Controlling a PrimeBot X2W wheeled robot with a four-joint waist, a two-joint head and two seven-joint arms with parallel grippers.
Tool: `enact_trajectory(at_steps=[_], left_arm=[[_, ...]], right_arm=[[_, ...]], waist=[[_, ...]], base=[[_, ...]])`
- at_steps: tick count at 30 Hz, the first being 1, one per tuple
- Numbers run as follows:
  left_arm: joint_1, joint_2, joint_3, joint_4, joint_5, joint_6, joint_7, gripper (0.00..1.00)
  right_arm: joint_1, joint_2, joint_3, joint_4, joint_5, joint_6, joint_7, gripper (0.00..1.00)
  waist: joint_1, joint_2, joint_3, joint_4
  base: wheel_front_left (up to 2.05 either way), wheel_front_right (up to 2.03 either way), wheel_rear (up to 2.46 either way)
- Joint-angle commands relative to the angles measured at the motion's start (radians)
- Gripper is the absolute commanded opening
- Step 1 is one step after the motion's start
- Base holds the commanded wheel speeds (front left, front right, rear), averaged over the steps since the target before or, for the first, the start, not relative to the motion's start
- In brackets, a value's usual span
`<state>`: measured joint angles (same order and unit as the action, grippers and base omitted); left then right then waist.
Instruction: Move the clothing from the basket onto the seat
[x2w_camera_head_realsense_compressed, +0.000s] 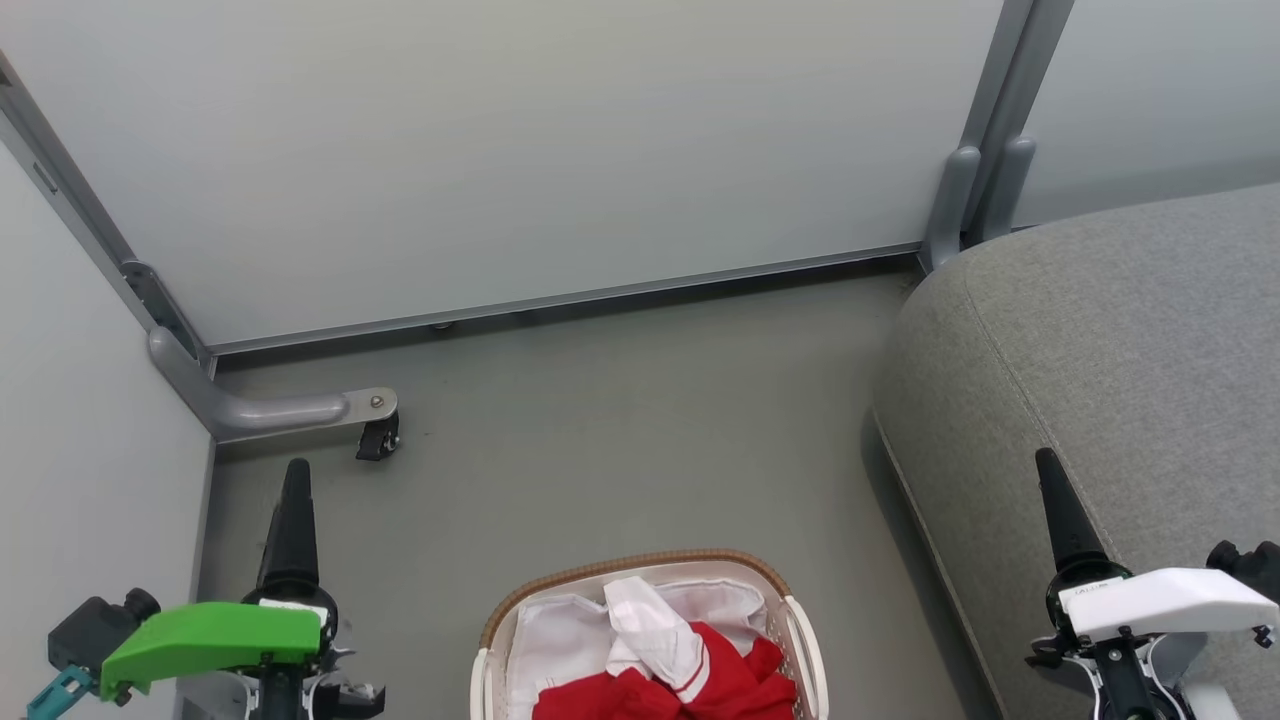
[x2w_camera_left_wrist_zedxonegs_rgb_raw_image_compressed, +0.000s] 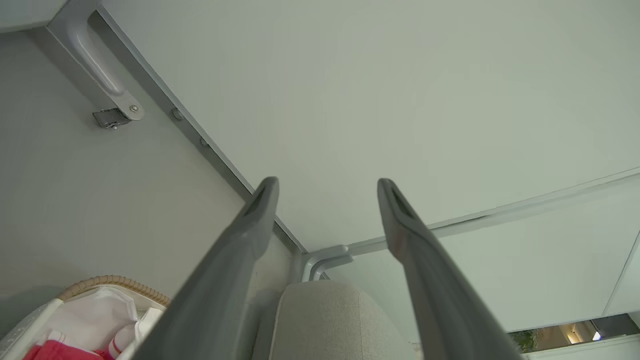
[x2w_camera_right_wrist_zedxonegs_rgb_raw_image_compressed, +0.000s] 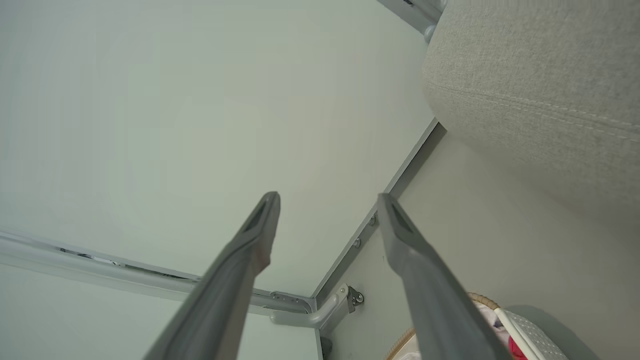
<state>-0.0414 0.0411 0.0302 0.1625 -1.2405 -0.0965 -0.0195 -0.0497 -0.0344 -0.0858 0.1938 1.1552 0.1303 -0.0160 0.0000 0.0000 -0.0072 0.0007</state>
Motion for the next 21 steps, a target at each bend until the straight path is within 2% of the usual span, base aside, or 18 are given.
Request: enact_trajectory(at_steps=[1, 11, 21], left_arm=[[-0.001, 0.005, -0.008, -0.027, 0.06, 0.005, -0.01, 1.0], [0.018, 0.006, -0.043, -0.052, 0.283, 0.041, -0.046, 1.0], [0.044, 0.007, -0.059, -0.043, 0.467, 0.056, -0.079, 1.0]], right_arm=[[0.005, -0.009, 0.003, -0.024, -0.045, 0.0, -0.012, 1.0], [0.014, -0.01, 0.017, -0.037, -0.236, 0.0, -0.049, 1.0], [0.026, -0.012, 0.031, -0.041, -0.401, 0.0, -0.081, 1.0]], waist=[[0.0, 0.0, 0.0, 0.0], [0.0, 0.0, -0.002, 0.0], [0.0, 0.0, -0.003, 0.0]], base=[[0.0, 0.0, 0.0], [0.0, 0.0, 0.0], [0.0, 0.0, 0.0]])
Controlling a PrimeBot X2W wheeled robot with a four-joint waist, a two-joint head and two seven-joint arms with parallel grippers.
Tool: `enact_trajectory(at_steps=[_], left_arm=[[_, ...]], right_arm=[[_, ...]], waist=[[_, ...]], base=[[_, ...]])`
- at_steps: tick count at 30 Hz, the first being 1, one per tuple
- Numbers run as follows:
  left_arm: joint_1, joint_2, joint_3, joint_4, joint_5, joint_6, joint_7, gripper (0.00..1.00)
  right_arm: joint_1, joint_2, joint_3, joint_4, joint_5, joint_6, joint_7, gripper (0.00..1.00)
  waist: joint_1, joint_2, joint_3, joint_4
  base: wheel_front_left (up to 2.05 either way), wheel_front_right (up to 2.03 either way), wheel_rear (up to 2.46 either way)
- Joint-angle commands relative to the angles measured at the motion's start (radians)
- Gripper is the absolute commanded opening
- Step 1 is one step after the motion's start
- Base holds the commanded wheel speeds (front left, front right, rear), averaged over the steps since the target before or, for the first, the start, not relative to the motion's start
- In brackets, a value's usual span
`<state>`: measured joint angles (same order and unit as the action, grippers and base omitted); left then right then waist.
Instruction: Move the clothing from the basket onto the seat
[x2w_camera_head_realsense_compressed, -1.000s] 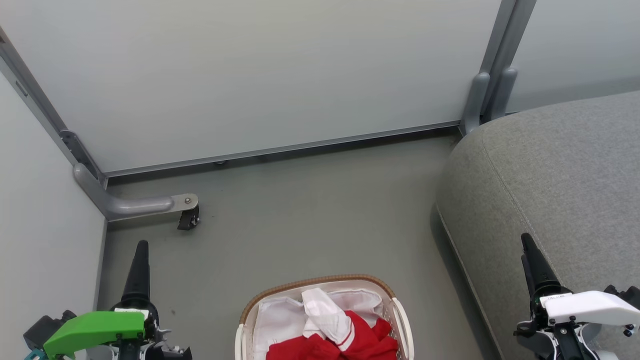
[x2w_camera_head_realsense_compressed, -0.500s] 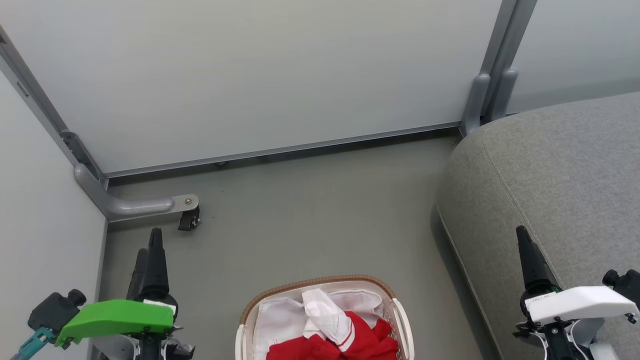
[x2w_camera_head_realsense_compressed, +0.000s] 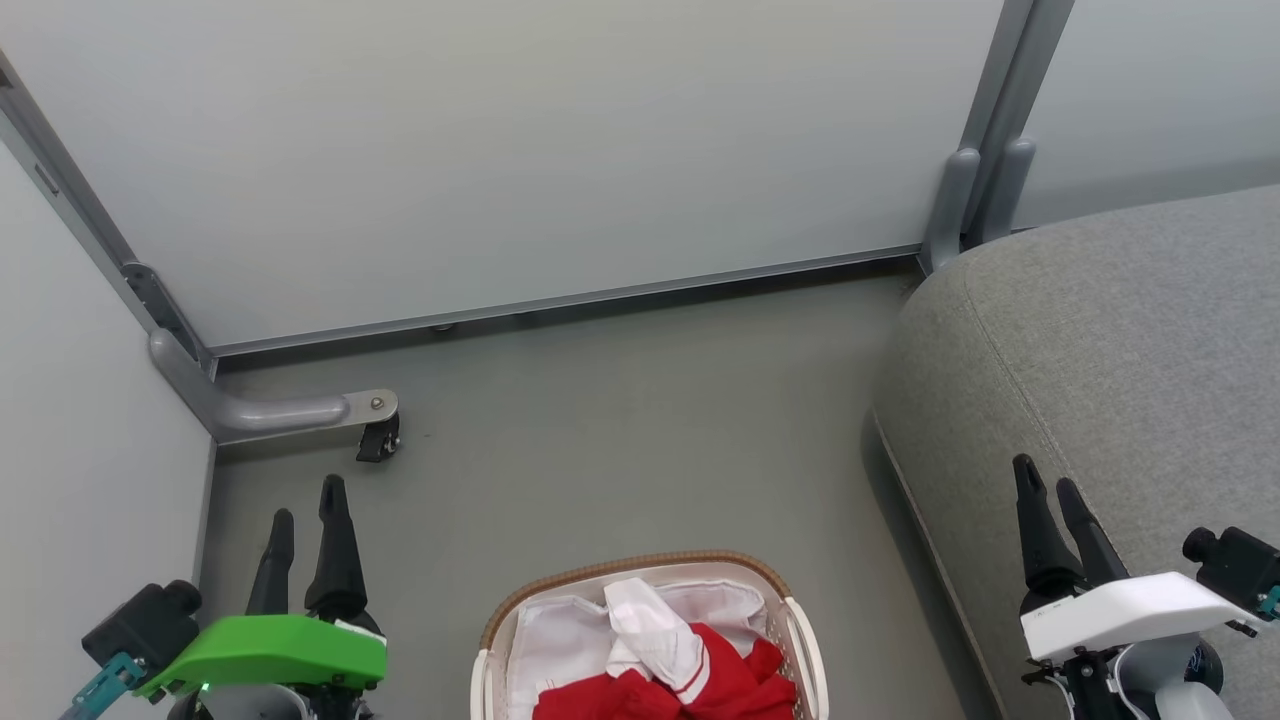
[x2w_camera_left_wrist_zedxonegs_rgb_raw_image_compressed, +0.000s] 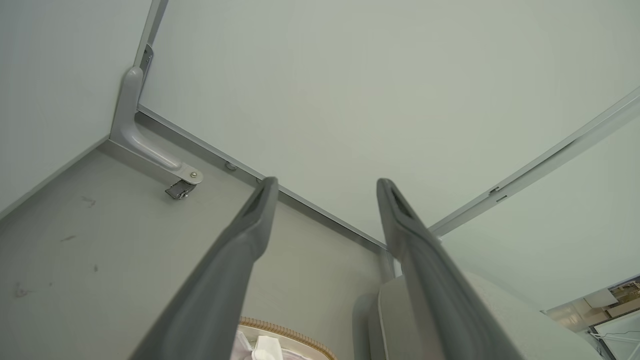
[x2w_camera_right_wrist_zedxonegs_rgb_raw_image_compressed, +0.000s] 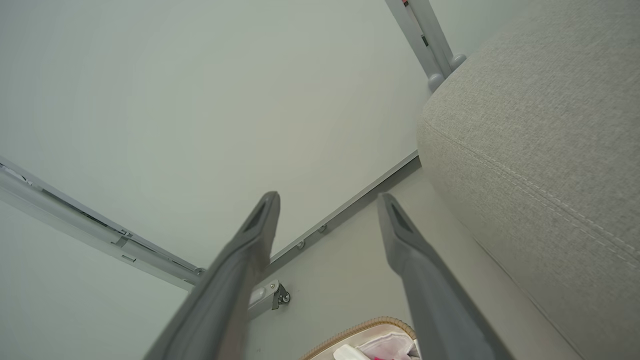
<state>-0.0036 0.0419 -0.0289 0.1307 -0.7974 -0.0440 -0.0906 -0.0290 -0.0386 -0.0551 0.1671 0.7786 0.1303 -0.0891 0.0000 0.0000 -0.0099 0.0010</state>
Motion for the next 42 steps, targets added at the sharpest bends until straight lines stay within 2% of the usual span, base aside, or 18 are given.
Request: enact_trajectory(at_steps=[1, 20, 42], left_arm=[[0.008, 0.007, 0.0, -0.009, 0.037, 0.004, -0.01, 1.0], [0.04, 0.008, -0.019, 0.058, 0.244, 0.004, -0.064, 1.0], [0.059, 0.01, -0.029, 0.096, 0.413, 0.017, -0.116, 1.0]], right_arm=[[0.006, -0.008, 0.002, -0.014, -0.036, 0.0, -0.012, 1.0], [0.021, -0.01, 0.029, -0.001, -0.278, 0.0, -0.066, 1.0], [0.038, -0.012, 0.05, 0.017, -0.503, 0.0, -0.117, 1.0]], waist=[[0.0, 0.0, 0.0, 0.0], [0.0, 0.0, -0.007, 0.003], [0.0, 0.0, -0.014, 0.005]], base=[[0.0, 0.0, 0.0], [0.0, 0.0, 0.0], [0.0, 0.0, 0.0]])
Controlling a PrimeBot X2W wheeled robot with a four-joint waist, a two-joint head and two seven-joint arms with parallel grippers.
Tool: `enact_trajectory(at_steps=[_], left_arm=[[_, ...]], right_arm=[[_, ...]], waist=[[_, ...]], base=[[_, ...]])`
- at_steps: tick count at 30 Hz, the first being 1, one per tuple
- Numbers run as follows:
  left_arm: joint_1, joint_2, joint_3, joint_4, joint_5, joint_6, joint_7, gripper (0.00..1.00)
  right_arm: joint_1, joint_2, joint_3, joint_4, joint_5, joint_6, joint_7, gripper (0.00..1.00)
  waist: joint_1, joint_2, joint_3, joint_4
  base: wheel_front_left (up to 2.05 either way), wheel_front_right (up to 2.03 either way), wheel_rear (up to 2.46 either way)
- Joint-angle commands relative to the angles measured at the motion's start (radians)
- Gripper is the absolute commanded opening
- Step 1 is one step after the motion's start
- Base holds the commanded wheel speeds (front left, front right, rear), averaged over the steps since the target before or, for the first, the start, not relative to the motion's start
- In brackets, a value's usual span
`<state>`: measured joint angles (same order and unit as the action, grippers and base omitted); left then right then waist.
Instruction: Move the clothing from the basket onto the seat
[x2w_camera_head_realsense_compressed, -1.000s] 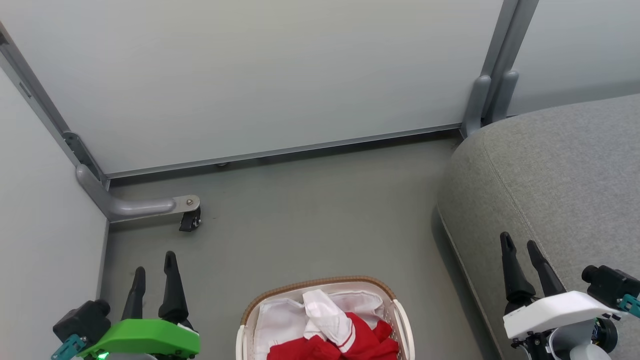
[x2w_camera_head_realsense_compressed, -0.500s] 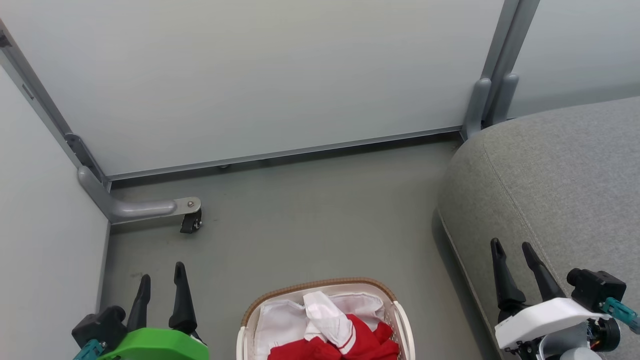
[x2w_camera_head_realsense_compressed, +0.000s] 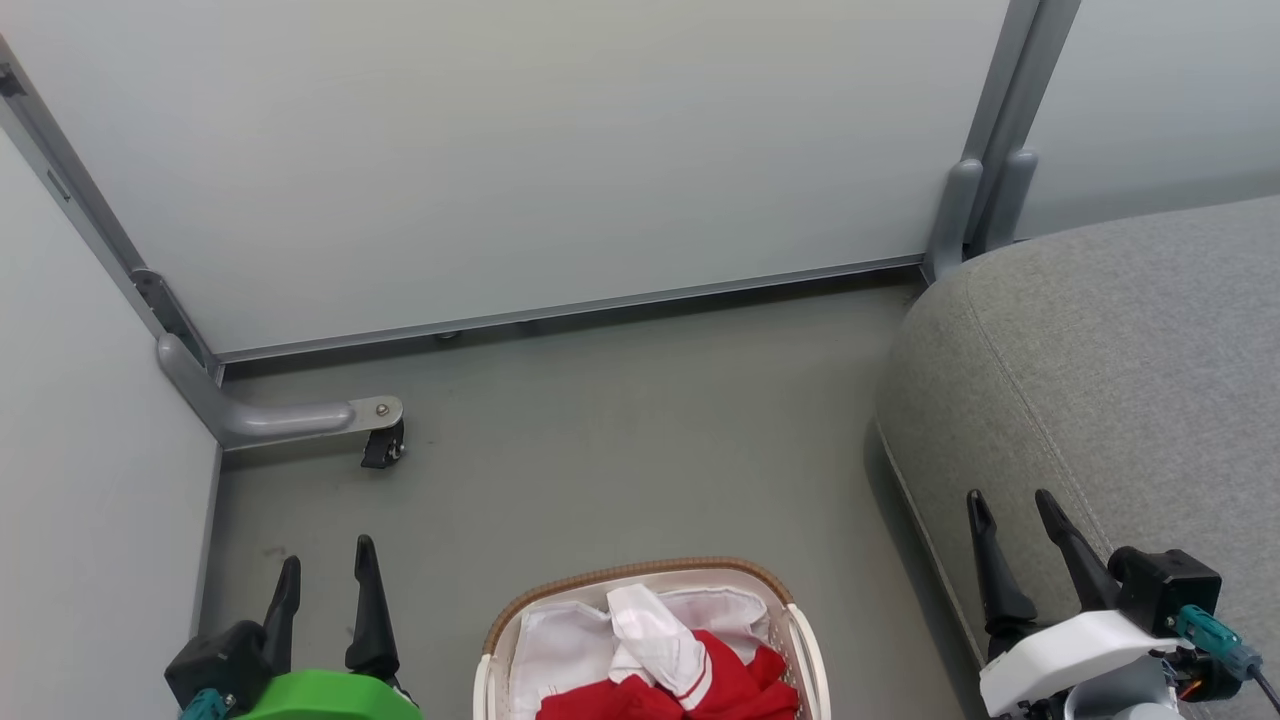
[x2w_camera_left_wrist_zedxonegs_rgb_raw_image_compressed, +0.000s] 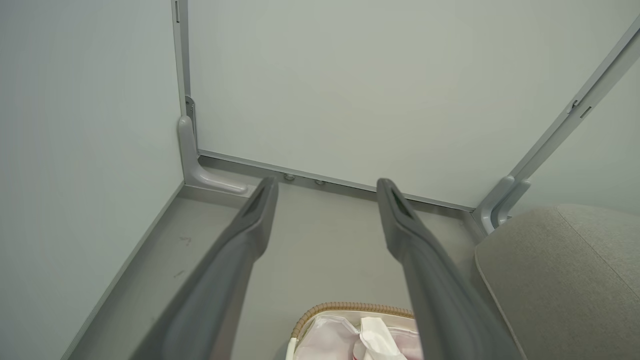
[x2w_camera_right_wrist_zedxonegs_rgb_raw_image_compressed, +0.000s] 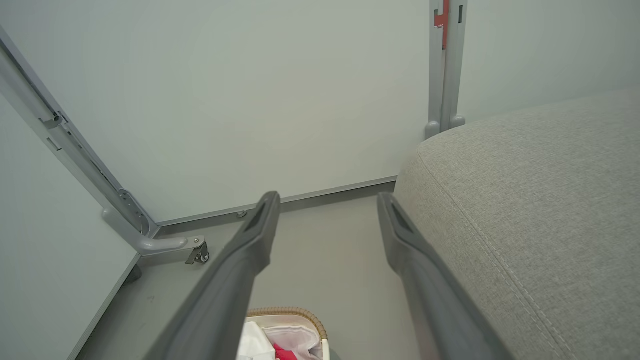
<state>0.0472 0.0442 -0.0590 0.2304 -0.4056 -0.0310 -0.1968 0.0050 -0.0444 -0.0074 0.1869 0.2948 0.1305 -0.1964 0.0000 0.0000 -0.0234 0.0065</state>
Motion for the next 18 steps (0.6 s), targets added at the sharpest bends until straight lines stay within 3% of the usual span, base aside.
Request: enact_trajectory(at_steps=[1, 18], left_arm=[[0.009, 0.008, 0.0, -0.003, 0.028, 0.004, -0.011, 1.0], [0.028, 0.009, -0.019, 0.029, 0.141, 0.006, -0.044, 1.0]], right_arm=[[0.005, -0.006, 0.003, -0.003, -0.027, 0.0, -0.01, 1.0], [0.024, -0.008, 0.015, -0.002, -0.168, 0.0, -0.046, 1.0]], waist=[[0.0, 0.0, 0.0, 0.0], [0.0, 0.0, -0.007, -0.003]], base=[[0.0, 0.0, 0.0], [0.0, 0.0, 0.0]])
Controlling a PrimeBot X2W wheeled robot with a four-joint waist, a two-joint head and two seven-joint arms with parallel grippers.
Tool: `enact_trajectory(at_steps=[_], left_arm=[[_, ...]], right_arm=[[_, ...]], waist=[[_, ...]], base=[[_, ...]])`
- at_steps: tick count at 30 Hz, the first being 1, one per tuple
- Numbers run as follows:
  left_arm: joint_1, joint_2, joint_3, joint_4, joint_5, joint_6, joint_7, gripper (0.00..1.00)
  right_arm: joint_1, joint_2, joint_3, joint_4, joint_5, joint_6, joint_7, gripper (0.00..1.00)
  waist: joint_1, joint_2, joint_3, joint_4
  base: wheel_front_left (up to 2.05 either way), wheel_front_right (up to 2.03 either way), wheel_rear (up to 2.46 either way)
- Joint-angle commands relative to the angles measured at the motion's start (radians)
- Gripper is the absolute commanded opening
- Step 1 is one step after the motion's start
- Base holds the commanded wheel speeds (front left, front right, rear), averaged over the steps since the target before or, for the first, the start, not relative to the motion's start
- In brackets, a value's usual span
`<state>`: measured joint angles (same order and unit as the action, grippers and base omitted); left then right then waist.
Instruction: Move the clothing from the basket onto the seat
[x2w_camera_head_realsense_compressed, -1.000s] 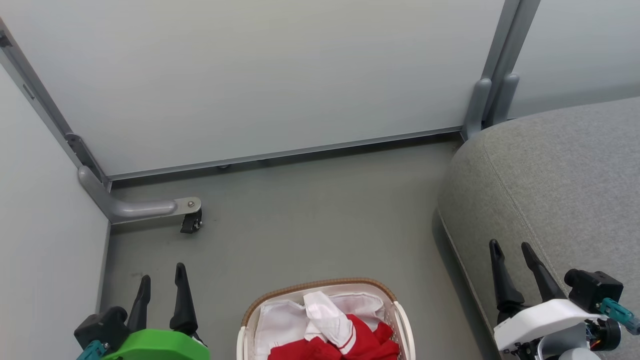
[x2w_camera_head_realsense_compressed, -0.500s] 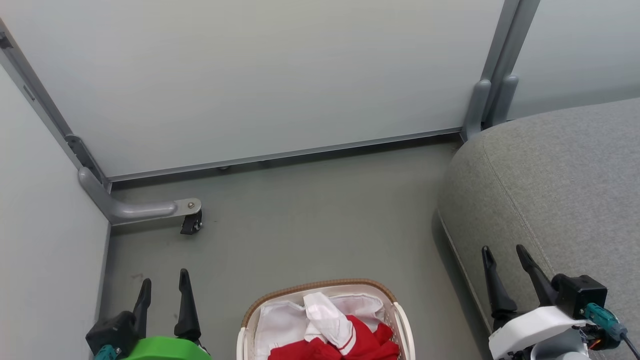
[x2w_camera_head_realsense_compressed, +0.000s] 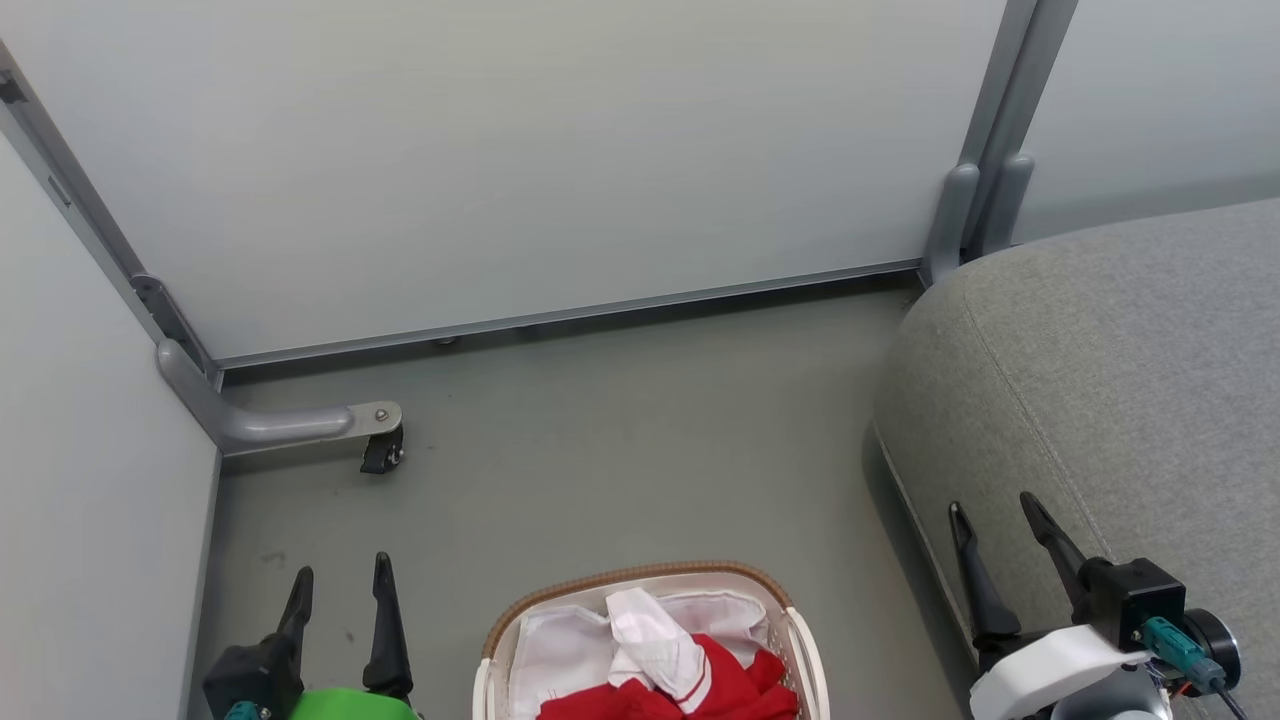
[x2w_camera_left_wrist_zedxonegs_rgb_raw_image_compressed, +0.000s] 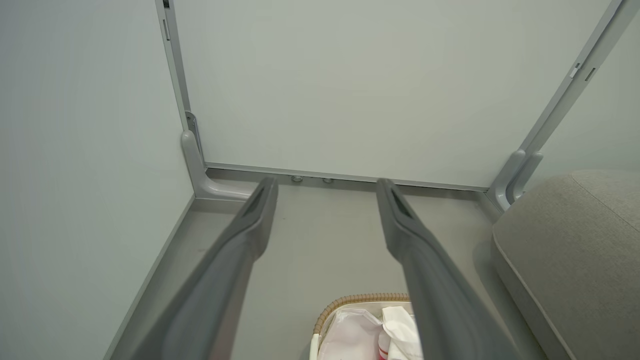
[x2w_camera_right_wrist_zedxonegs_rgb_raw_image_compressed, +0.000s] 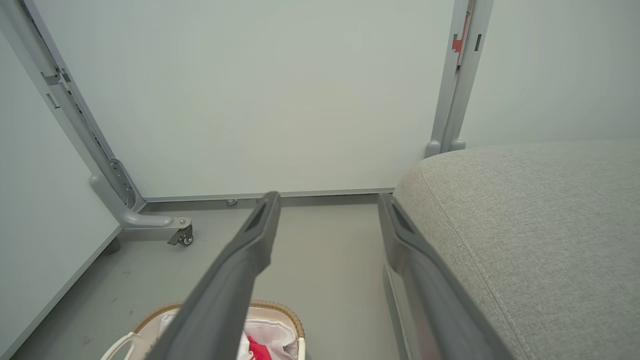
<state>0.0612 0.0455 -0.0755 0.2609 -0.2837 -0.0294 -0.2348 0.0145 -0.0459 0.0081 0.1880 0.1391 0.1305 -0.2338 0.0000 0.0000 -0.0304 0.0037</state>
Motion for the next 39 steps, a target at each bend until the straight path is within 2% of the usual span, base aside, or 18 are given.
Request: enact_trajectory(at_steps=[1, 15, 39], left_arm=[[0.016, 0.007, -0.004, 0.001, 0.027, 0.005, -0.009, 1.0], [0.03, 0.008, -0.014, 0.021, 0.102, 0.01, -0.034, 1.0], [0.016, 0.008, -0.019, 0.017, 0.079, 0.009, -0.03, 1.0]], right_arm=[[0.017, -0.006, 0.0, -0.004, -0.024, 0.0, -0.01, 1.0], [0.029, -0.007, 0.011, -0.012, -0.123, 0.0, -0.033, 1.0], [0.018, -0.007, 0.003, -0.022, -0.118, 0.0, -0.033, 1.0]], waist=[[0.0, 0.0, -0.001, 0.0], [0.0, 0.0, -0.011, 0.001], [0.0, 0.0, 0.008, -0.002]], base=[[0.0, 0.0, 0.0], [0.0, 0.0, 0.0], [0.0, 0.0, 0.0]])
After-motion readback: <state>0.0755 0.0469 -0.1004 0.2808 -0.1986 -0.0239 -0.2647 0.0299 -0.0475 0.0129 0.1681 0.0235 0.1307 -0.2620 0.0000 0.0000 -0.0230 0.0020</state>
